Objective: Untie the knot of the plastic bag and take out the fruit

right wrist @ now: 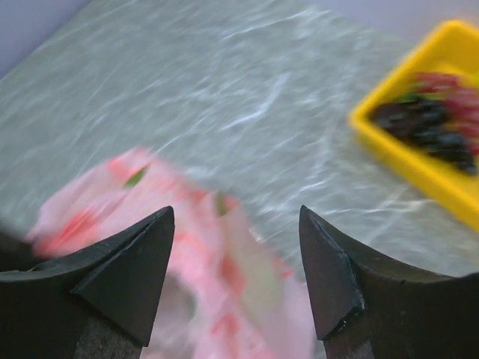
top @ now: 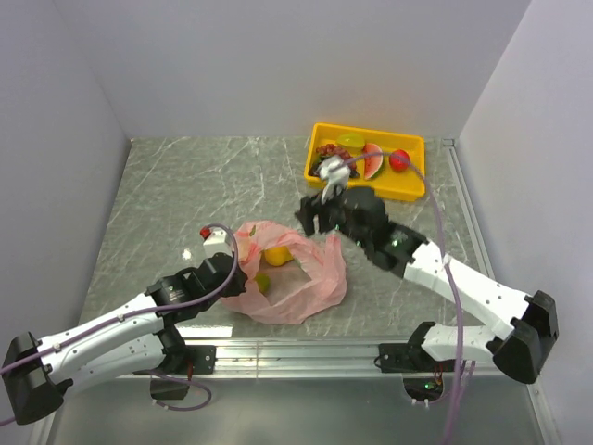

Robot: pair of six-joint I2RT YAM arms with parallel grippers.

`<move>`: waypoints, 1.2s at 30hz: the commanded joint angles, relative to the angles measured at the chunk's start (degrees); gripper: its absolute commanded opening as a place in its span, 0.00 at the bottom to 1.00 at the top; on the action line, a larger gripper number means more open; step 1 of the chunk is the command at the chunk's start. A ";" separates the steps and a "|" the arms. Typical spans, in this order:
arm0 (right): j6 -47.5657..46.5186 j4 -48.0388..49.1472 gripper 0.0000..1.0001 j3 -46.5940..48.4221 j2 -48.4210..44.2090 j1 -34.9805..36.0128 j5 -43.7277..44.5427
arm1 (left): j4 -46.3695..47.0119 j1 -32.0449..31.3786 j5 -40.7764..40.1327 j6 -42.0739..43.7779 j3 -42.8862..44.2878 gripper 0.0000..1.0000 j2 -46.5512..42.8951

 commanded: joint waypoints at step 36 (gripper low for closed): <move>7.27 -2.84 0.50 -8.01 15.34 27.04 0.84 | -18.98 0.19 2.74 -15.05 6.26 0.01 -2.70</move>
